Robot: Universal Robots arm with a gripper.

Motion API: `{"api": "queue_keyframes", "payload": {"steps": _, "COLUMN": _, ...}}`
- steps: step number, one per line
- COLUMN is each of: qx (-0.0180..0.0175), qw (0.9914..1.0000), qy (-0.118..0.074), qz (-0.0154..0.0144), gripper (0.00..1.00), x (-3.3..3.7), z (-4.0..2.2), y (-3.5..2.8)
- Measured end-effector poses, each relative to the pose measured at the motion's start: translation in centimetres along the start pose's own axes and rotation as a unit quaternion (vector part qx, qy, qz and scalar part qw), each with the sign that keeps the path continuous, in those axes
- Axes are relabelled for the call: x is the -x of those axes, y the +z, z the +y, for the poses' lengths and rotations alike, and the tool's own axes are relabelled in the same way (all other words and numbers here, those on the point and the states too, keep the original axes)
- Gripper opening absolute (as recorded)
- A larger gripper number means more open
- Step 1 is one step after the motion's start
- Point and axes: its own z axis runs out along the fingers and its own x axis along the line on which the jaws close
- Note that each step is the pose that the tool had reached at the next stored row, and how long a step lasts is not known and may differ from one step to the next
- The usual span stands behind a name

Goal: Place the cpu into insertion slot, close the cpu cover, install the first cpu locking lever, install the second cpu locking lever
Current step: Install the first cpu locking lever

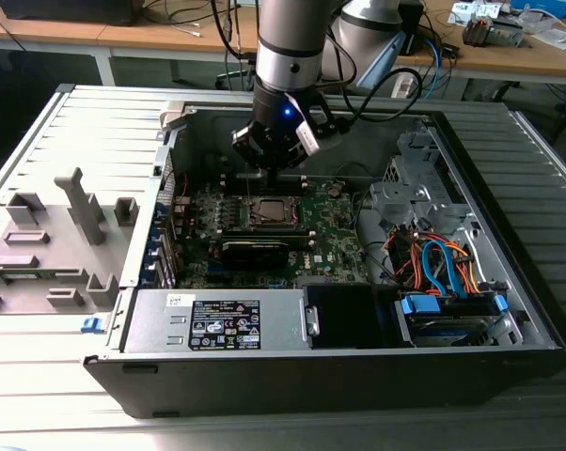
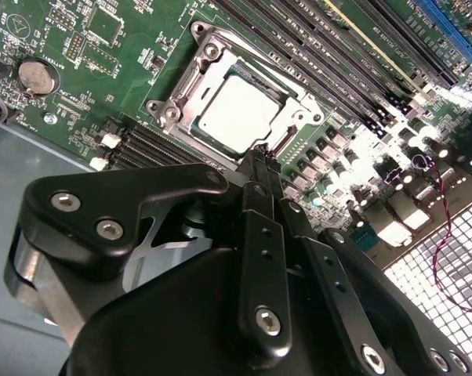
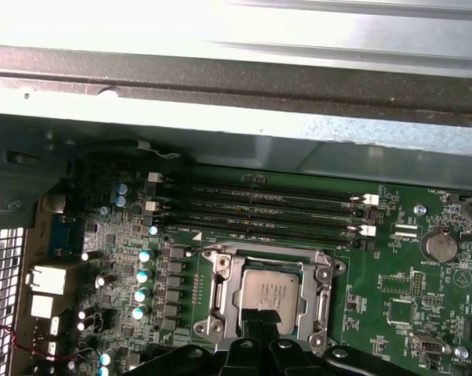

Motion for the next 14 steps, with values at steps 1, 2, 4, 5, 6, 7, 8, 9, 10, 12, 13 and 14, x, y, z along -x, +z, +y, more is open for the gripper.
{"api": "queue_keyframes", "payload": {"steps": 1, "qx": 0.0, "qw": 1.0, "qy": 0.0, "qz": 0.0, "gripper": 0.11, "x": 0.0, "z": 0.0, "y": -0.02}}
{"api": "queue_keyframes", "payload": {"steps": 2, "qx": 0.0, "qw": 1.0, "qy": 0.0, "qz": -0.0001, "gripper": 0.11, "x": 0.0, "z": 0.0, "y": -0.03}}
{"api": "queue_keyframes", "payload": {"steps": 4, "qx": 0.0, "qw": 1.0, "qy": 0.0, "qz": 0.0, "gripper": 0.11, "x": -0.07, "z": 0.01, "y": -0.05}}
{"api": "queue_keyframes", "payload": {"steps": 5, "qx": -0.0001, "qw": 1.0, "qy": 0.0, "qz": 0.0001, "gripper": 0.11, "x": -0.12, "z": 0.01, "y": -0.06}}
{"api": "queue_keyframes", "payload": {"steps": 6, "qx": -0.0001, "qw": 1.0, "qy": 0.0, "qz": 0.0, "gripper": 0.11, "x": -0.18, "z": 0.01, "y": -0.06}}
{"api": "queue_keyframes", "payload": {"steps": 7, "qx": -0.0001, "qw": 1.0, "qy": 0.0, "qz": -0.0001, "gripper": 0.11, "x": -0.26, "z": 0.01, "y": -0.06}}
{"api": "queue_keyframes", "payload": {"steps": 8, "qx": 0.0, "qw": 1.0, "qy": 0.0, "qz": -0.0002, "gripper": 0.11, "x": -0.33, "z": 0.02, "y": -0.05}}
{"api": "queue_keyframes", "payload": {"steps": 9, "qx": -0.0001, "qw": 1.0, "qy": 0.0, "qz": -0.0002, "gripper": 0.11, "x": -0.44, "z": 0.03, "y": -0.07}}
{"api": "queue_keyframes", "payload": {"steps": 10, "qx": -0.0001, "qw": 1.0, "qy": 0.0, "qz": -0.0005, "gripper": 0.11, "x": -0.61, "z": 0.05, "y": -0.1}}
{"api": "queue_keyframes", "payload": {"steps": 12, "qx": 0.0, "qw": 1.0, "qy": 0.0, "qz": -0.0008, "gripper": 0.11, "x": -0.79, "z": 0.07, "y": -0.1}}
{"api": "queue_keyframes", "payload": {"steps": 13, "qx": -0.0001, "qw": 1.0, "qy": 0.0, "qz": -0.001, "gripper": 0.11, "x": -0.96, "z": 0.08, "y": -0.1}}
{"api": "queue_keyframes", "payload": {"steps": 14, "qx": -0.0001, "qw": 1.0, "qy": 0.0, "qz": -0.0014, "gripper": 0.11, "x": -1.14, "z": 0.1, "y": -0.09}}
